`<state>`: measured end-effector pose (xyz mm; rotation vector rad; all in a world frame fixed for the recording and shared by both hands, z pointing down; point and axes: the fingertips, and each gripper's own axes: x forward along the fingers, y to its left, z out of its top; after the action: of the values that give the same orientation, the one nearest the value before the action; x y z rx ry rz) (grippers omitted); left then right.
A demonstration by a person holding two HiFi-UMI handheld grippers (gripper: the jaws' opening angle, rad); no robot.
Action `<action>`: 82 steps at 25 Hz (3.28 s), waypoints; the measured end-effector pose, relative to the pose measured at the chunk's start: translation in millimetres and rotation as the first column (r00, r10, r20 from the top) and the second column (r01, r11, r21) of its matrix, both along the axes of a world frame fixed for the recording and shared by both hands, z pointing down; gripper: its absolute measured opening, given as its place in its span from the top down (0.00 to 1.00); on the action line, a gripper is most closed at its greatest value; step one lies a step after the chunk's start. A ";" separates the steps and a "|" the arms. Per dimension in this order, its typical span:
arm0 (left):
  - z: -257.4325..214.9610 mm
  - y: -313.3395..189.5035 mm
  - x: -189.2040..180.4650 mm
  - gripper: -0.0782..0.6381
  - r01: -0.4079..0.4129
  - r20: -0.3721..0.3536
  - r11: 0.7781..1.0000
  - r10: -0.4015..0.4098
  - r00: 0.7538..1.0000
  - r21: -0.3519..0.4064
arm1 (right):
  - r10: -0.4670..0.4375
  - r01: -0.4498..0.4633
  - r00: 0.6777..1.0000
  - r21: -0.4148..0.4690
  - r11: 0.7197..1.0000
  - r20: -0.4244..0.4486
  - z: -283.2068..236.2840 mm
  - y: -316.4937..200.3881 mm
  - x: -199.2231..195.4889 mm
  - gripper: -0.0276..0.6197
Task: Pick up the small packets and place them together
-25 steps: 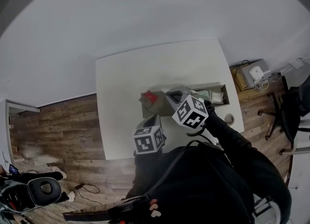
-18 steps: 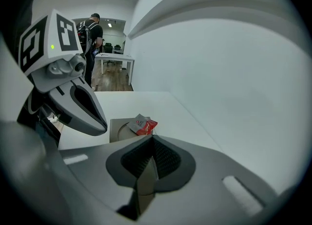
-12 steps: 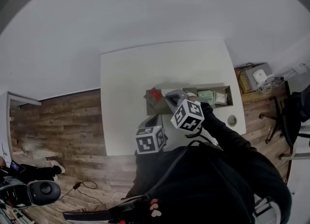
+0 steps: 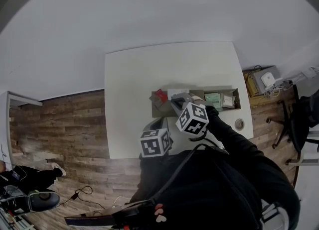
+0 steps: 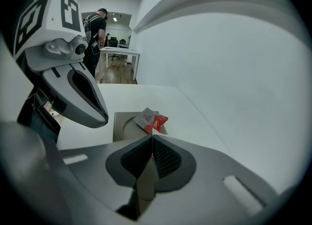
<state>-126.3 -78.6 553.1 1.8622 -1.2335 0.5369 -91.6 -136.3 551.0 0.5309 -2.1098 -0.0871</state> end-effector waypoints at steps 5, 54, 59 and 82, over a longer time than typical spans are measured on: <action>-0.5 0.4 -0.4 0.89 0.002 0.002 1.000 -0.002 1.000 -0.002 | -0.028 0.028 1.000 -0.018 0.999 -0.003 6.2 5.8 -2.1 0.94; -0.8 -8.6 99.3 0.89 -0.262 0.006 0.965 0.262 0.965 -0.008 | 0.226 -0.295 0.939 -0.265 0.918 -0.260 41.8 24.2 290.7 0.76; 2.7 -12.2 112.3 0.89 -0.294 0.026 0.955 0.295 0.955 -0.027 | 0.108 -0.223 0.935 -0.325 0.919 -0.338 59.9 28.0 289.3 0.76; 11.4 -9.0 137.3 0.89 -0.360 0.021 0.931 0.362 0.932 -0.066 | -0.073 -0.141 0.878 -0.401 0.905 -0.473 97.2 25.0 292.0 0.86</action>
<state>11.0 -87.6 564.5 2.0459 -0.8834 0.7961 200.4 -111.3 648.3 0.2456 -1.5625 0.2408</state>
